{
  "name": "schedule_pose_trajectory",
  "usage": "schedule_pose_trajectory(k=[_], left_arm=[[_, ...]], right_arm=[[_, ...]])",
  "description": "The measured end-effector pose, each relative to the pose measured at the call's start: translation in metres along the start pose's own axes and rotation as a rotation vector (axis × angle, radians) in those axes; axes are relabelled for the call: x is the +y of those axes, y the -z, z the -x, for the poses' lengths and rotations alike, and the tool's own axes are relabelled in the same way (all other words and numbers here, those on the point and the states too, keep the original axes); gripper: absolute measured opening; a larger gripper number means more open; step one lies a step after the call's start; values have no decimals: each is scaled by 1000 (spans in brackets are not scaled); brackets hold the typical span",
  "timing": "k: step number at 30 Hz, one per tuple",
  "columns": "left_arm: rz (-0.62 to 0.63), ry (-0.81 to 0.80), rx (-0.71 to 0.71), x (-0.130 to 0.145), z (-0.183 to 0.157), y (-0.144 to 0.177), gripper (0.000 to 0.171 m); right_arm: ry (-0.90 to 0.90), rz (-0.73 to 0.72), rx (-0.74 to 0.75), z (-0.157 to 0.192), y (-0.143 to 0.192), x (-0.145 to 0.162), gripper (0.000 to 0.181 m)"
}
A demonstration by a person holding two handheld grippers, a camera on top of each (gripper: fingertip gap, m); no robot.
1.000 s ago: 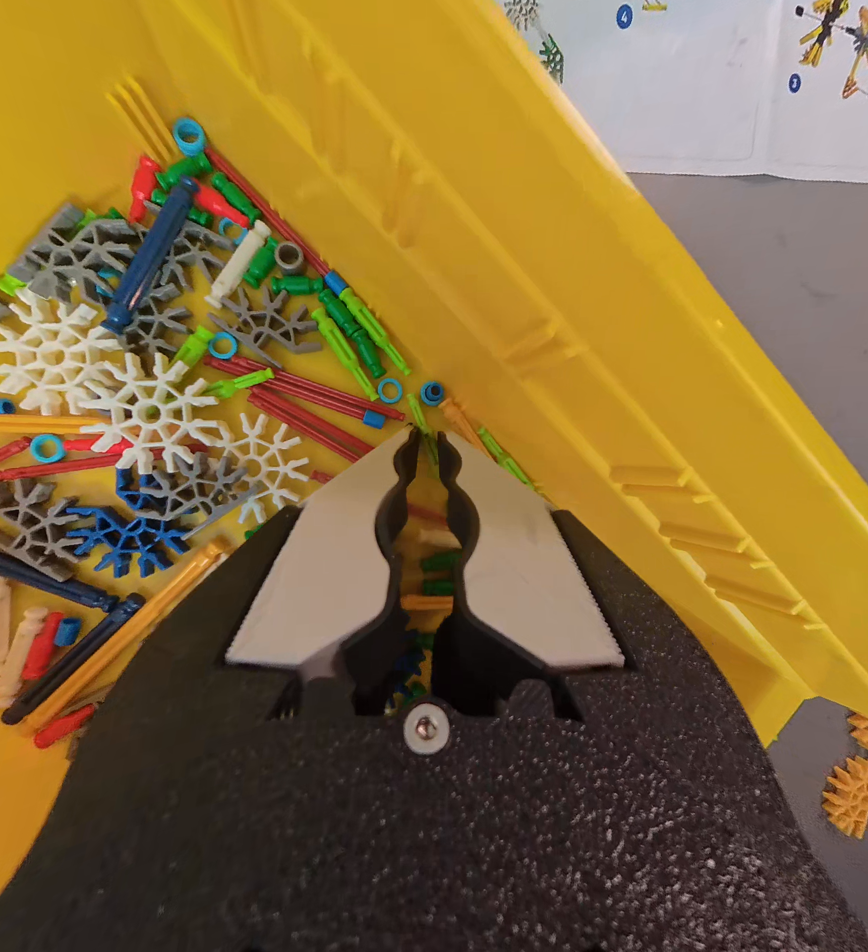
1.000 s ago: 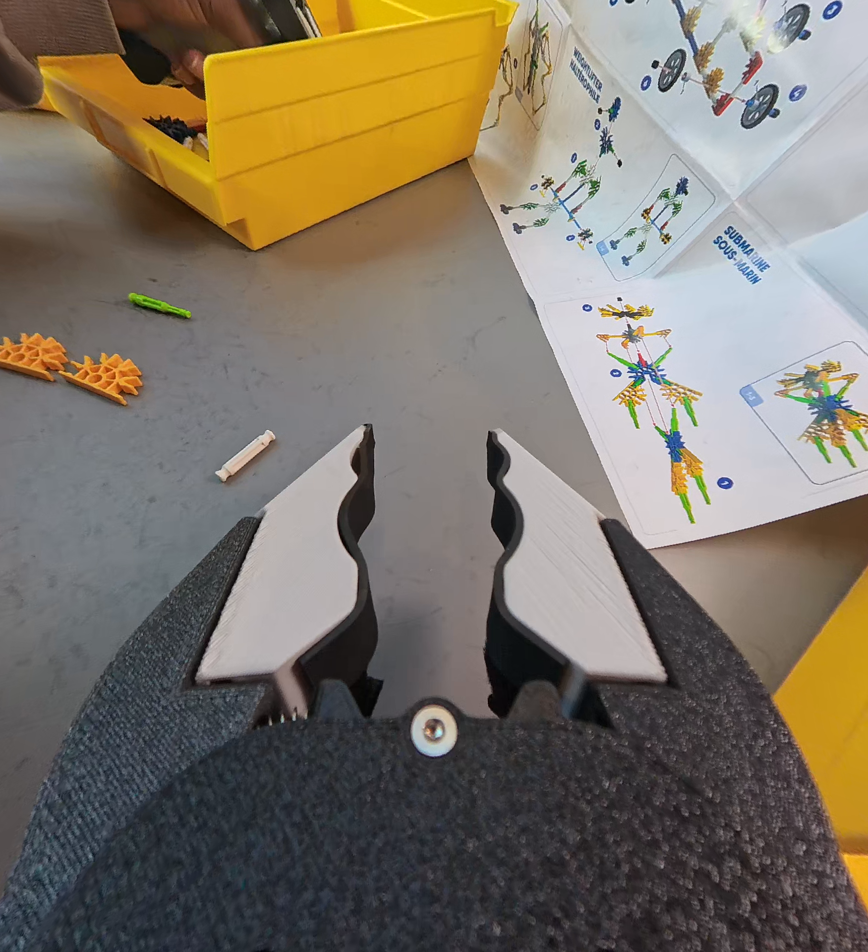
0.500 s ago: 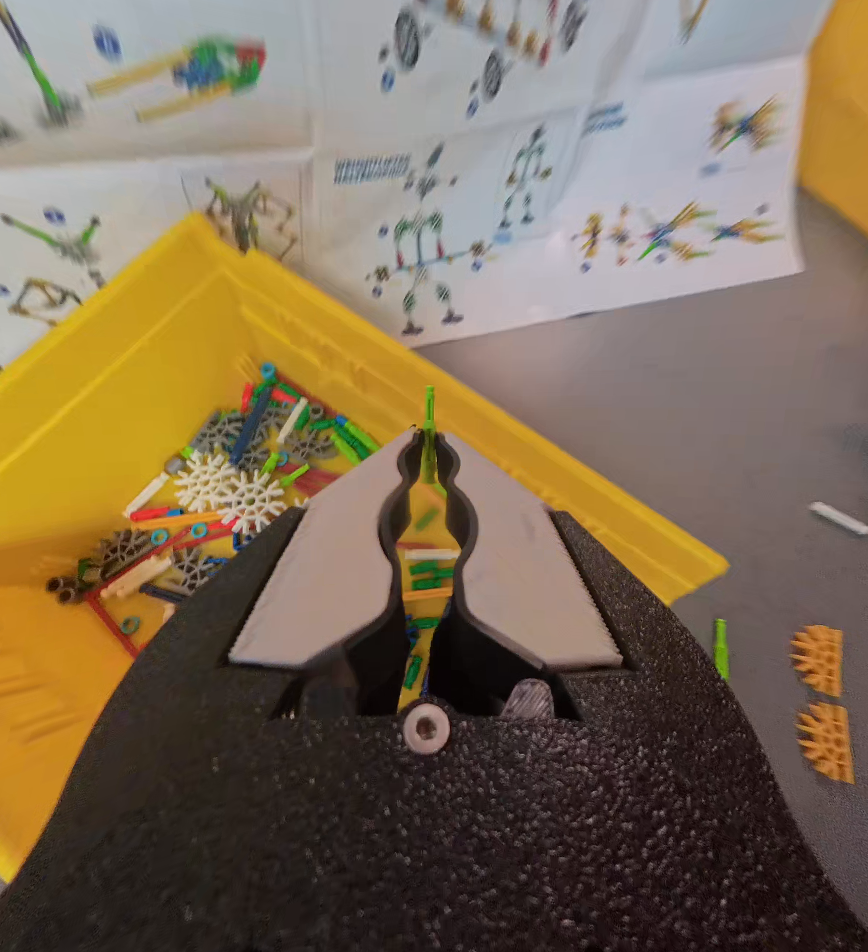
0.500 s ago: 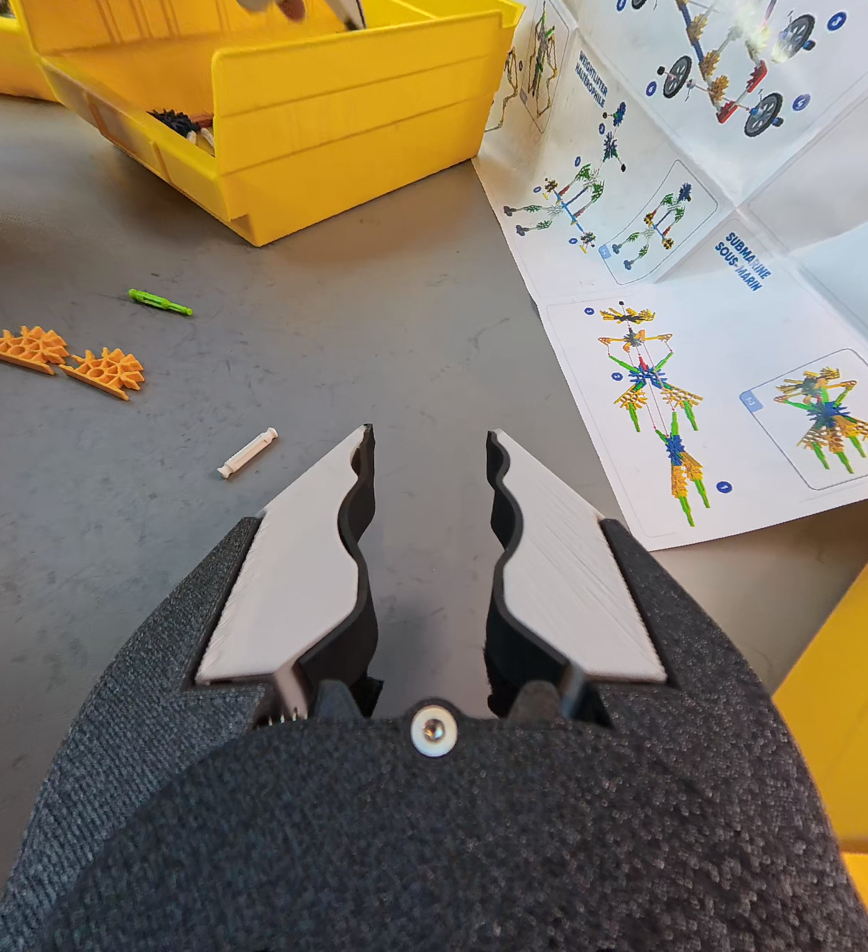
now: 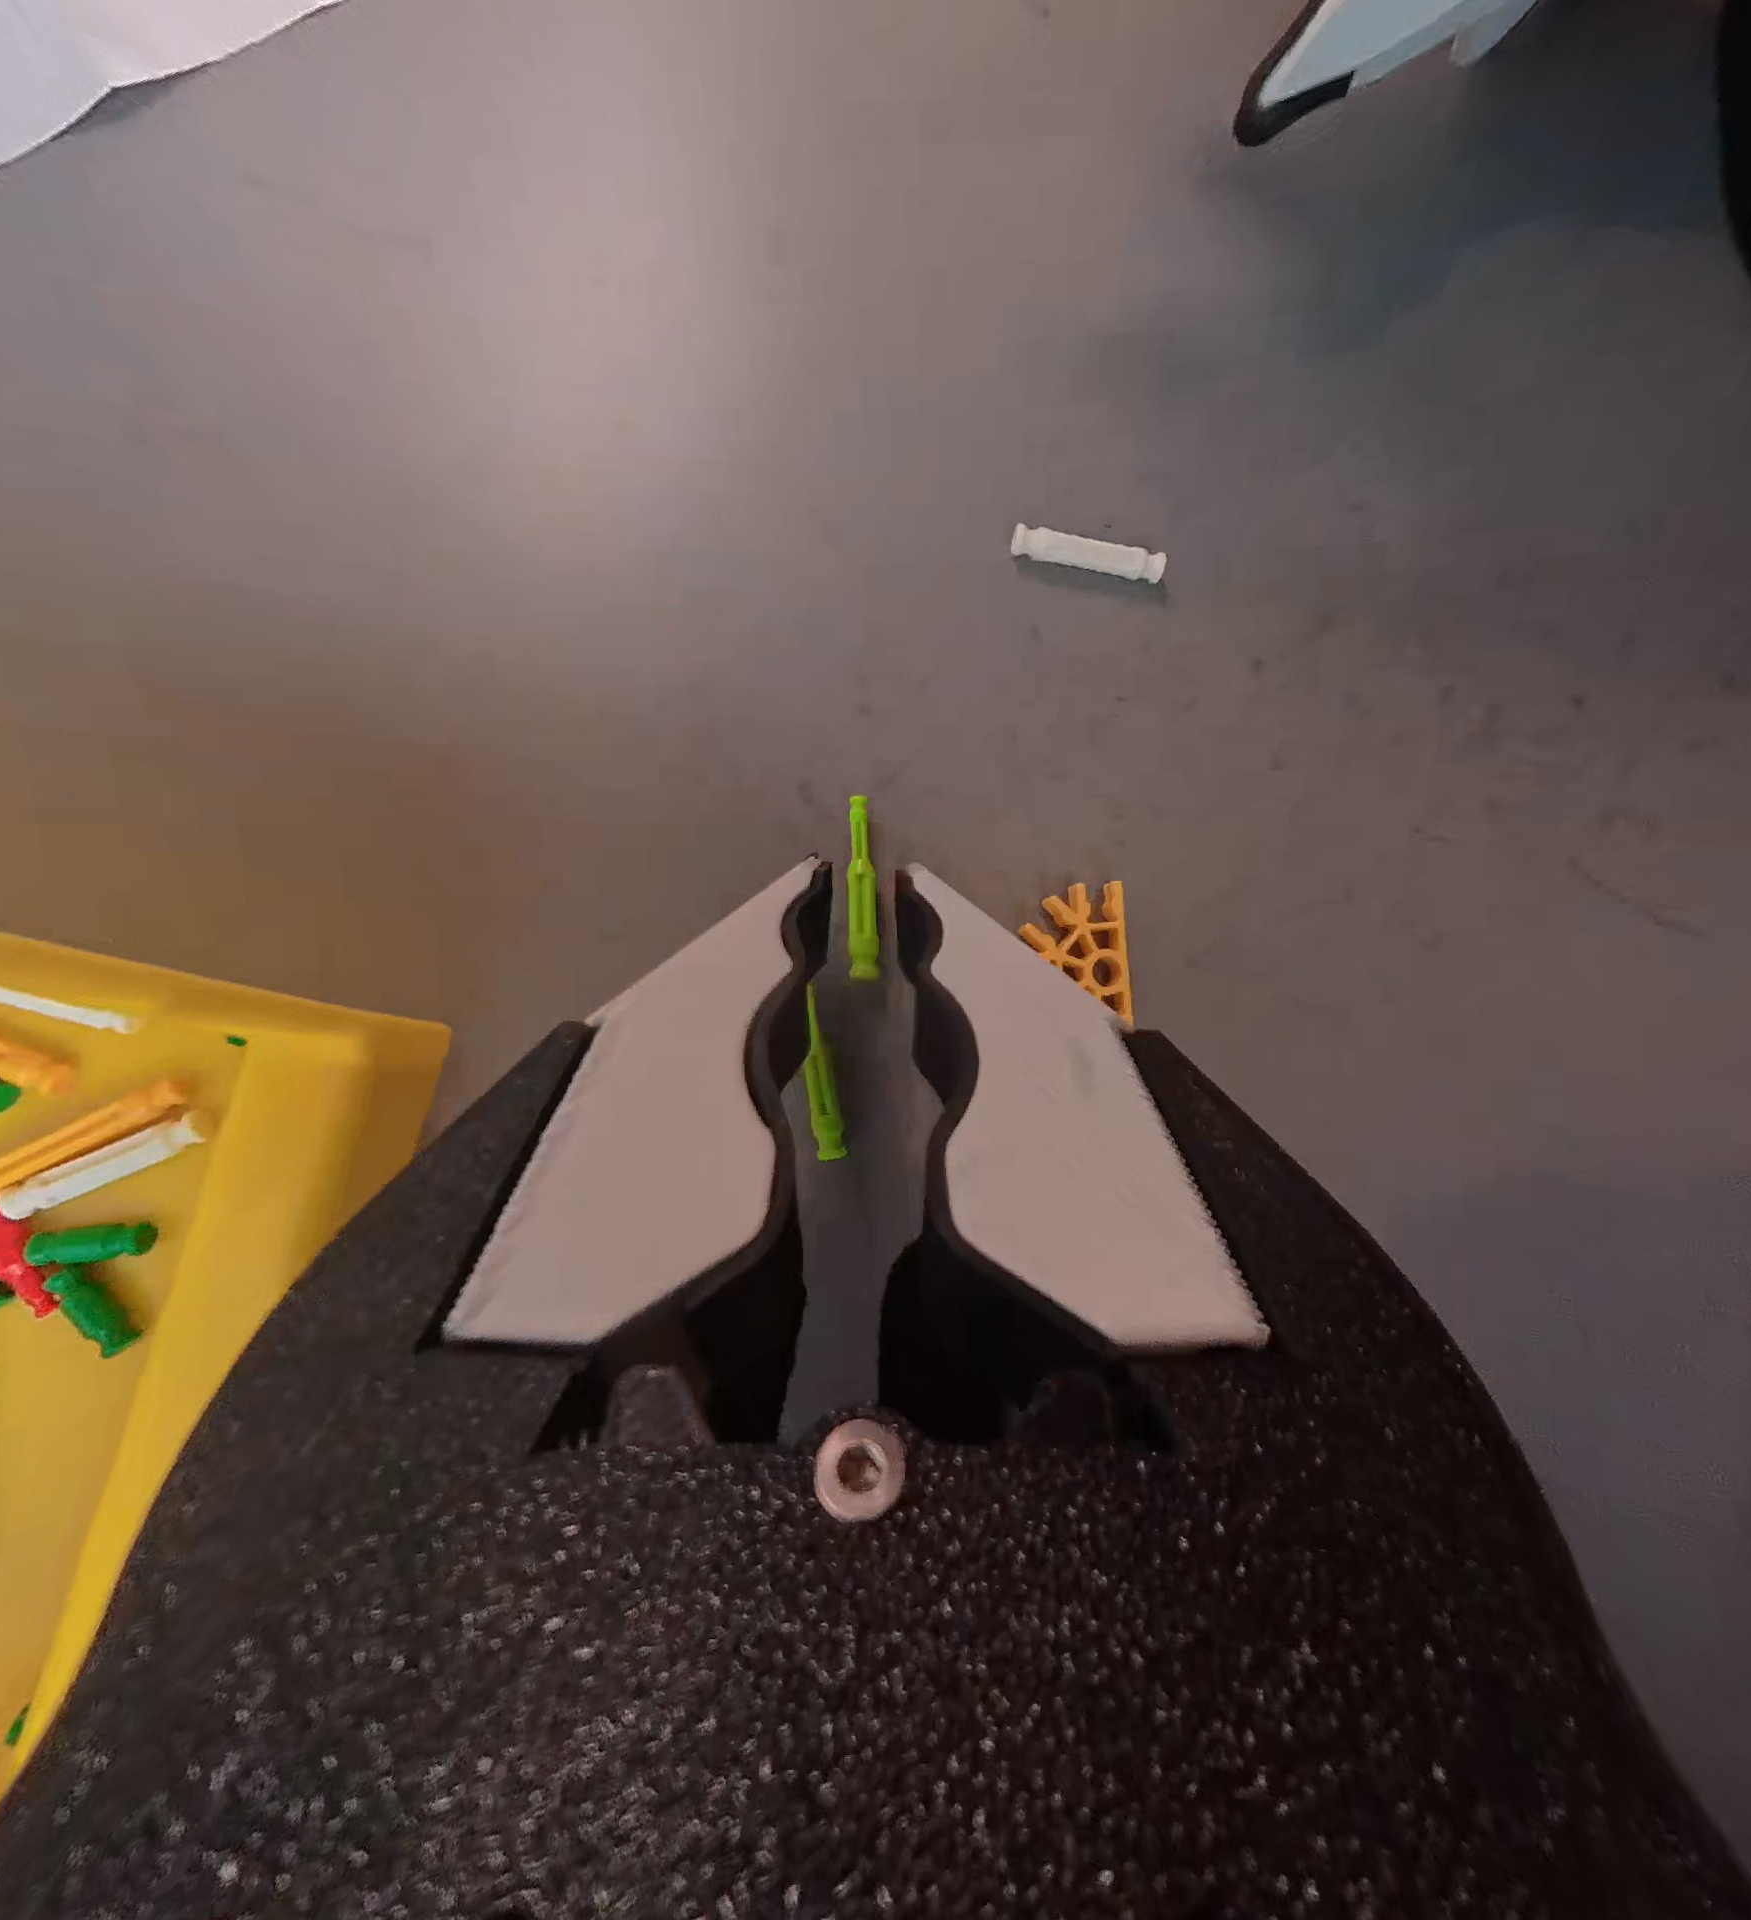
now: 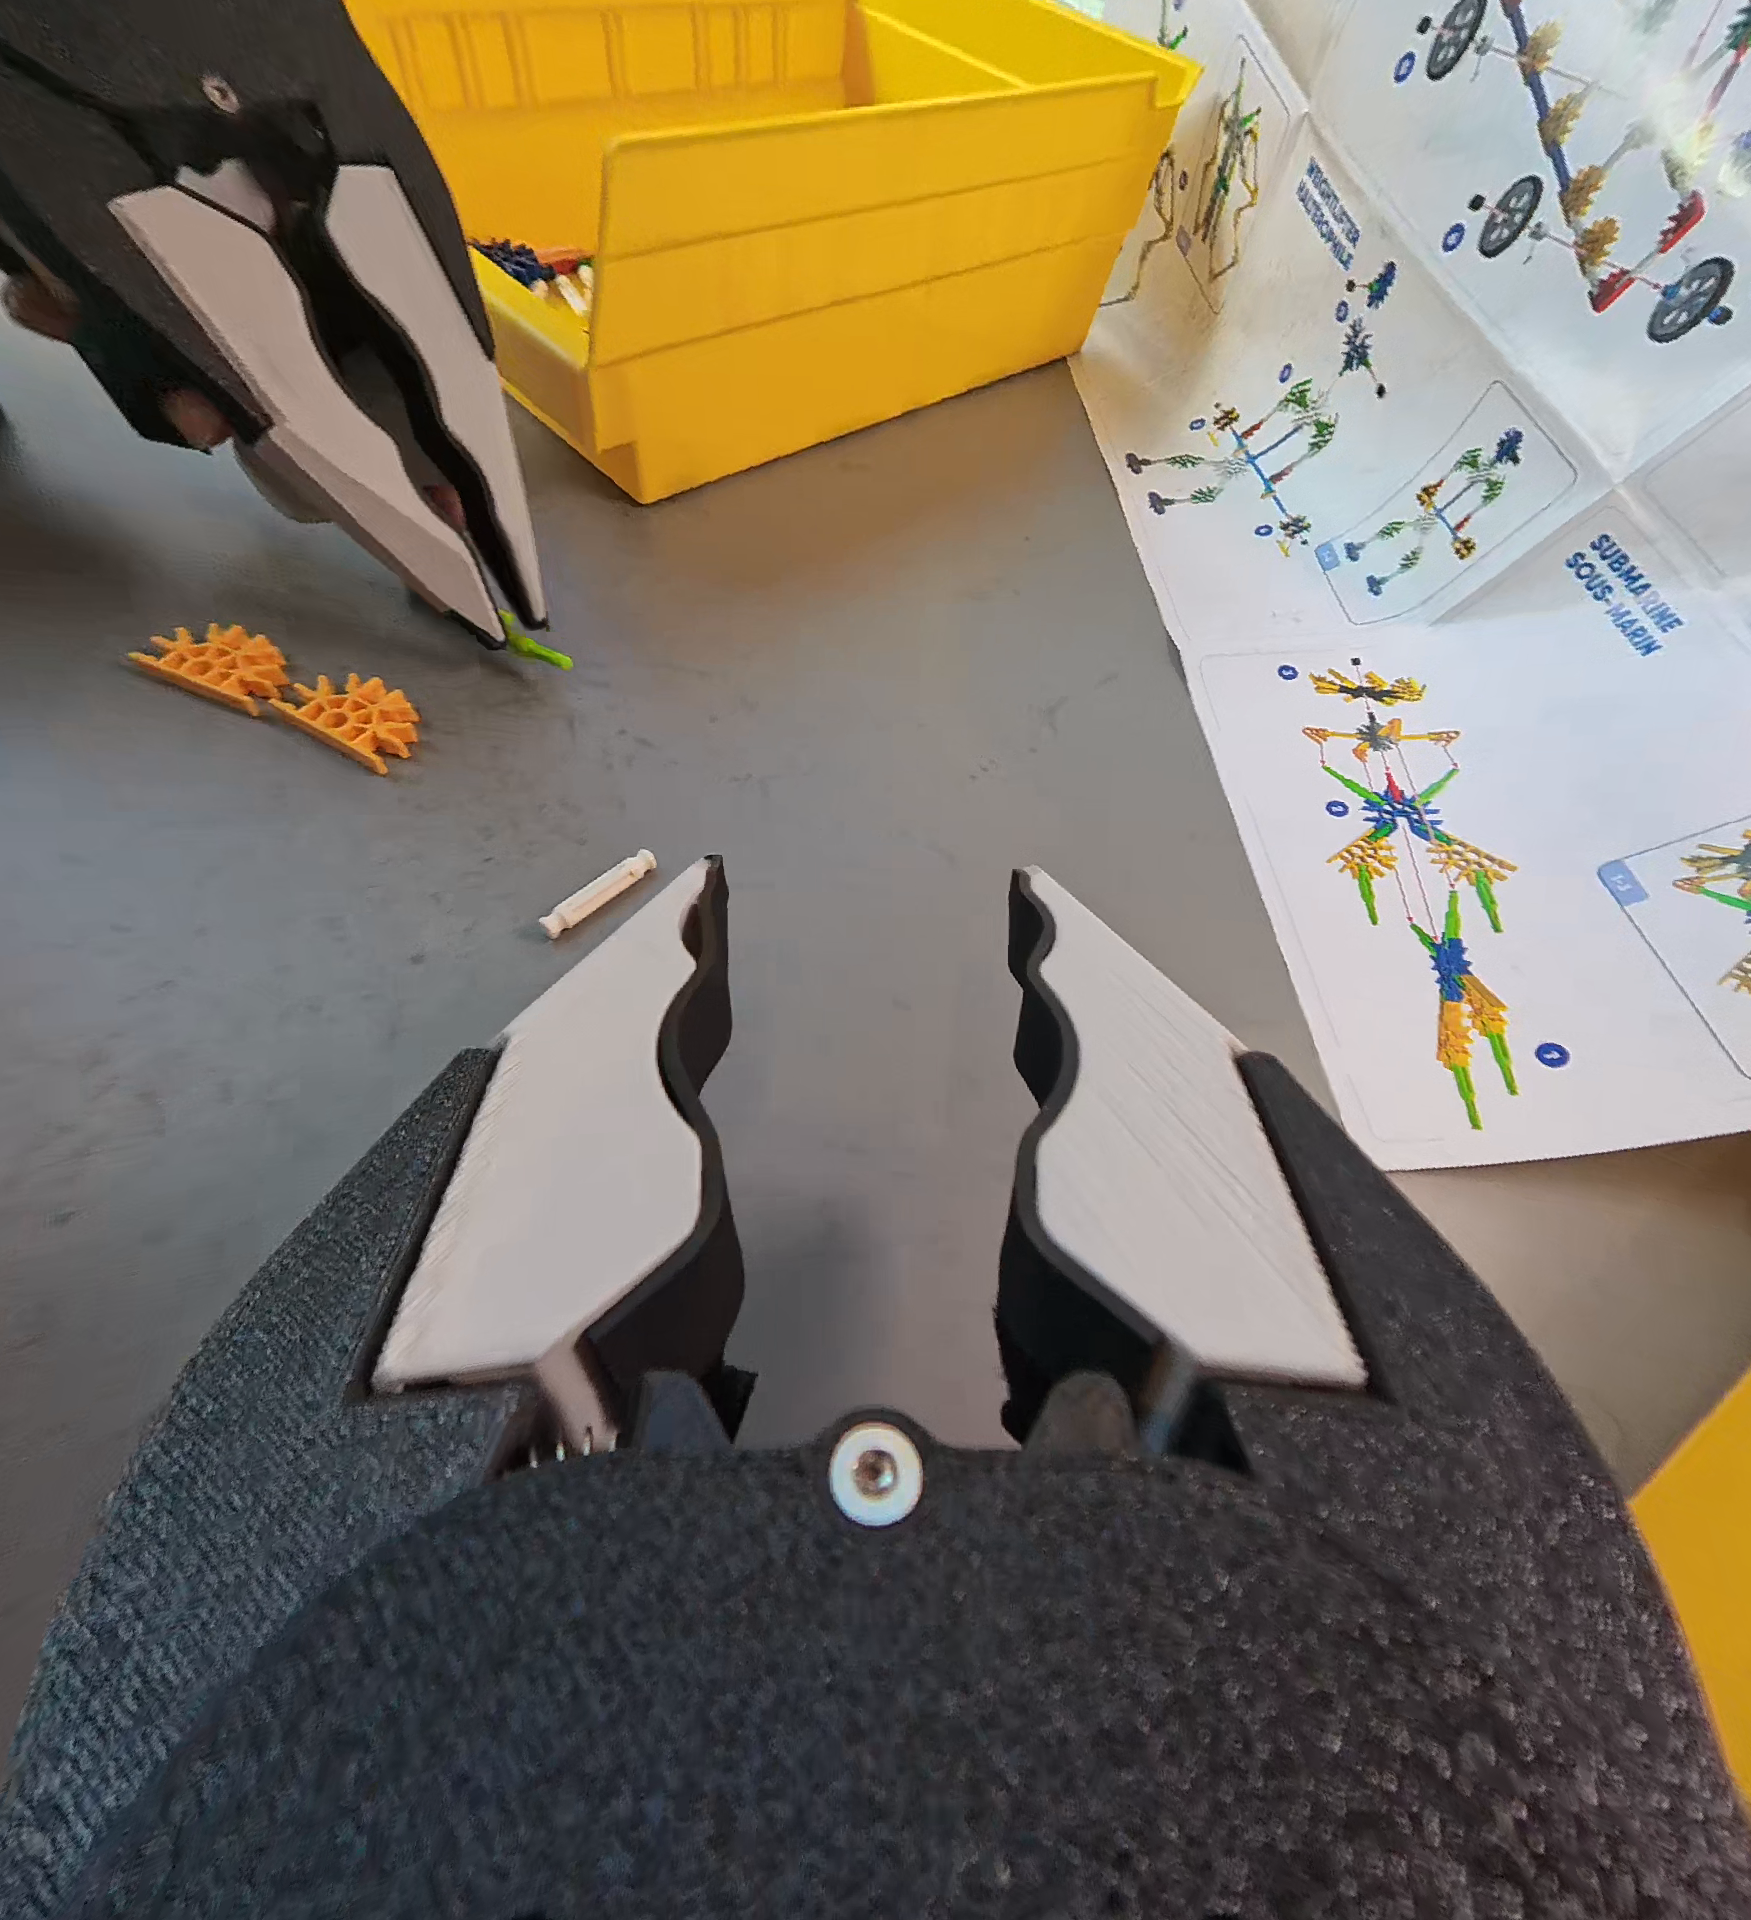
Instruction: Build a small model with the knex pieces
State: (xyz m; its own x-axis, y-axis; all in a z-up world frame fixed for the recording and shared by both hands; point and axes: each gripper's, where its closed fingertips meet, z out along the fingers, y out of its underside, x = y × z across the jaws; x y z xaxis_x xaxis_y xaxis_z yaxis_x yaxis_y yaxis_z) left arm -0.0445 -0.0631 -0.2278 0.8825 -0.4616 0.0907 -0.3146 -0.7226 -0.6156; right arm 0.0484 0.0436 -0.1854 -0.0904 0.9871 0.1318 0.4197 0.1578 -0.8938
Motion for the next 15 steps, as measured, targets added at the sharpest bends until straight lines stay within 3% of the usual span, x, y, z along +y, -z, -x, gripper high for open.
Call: schedule_pose_trajectory(k=[2,4,6,8,11,15], left_arm=[[-64,-12,34,-17,-4,21,18],[-216,11,26,-48,7,65,17],[-365,72,-61,-75,41,114,9],[-419,146,-204,-81,91,145,6],[-231,286,-307,-49,154,124,15],[-67,320,-240,-22,171,58,16]], right_arm=[[34,-21,-59,11,2,-4,57],[57,-50,-115,23,3,-9,63],[76,-71,-162,34,5,-14,69],[91,-88,-193,42,6,-19,73],[88,-110,-210,47,9,-25,76],[80,-119,-185,41,12,-27,77]])
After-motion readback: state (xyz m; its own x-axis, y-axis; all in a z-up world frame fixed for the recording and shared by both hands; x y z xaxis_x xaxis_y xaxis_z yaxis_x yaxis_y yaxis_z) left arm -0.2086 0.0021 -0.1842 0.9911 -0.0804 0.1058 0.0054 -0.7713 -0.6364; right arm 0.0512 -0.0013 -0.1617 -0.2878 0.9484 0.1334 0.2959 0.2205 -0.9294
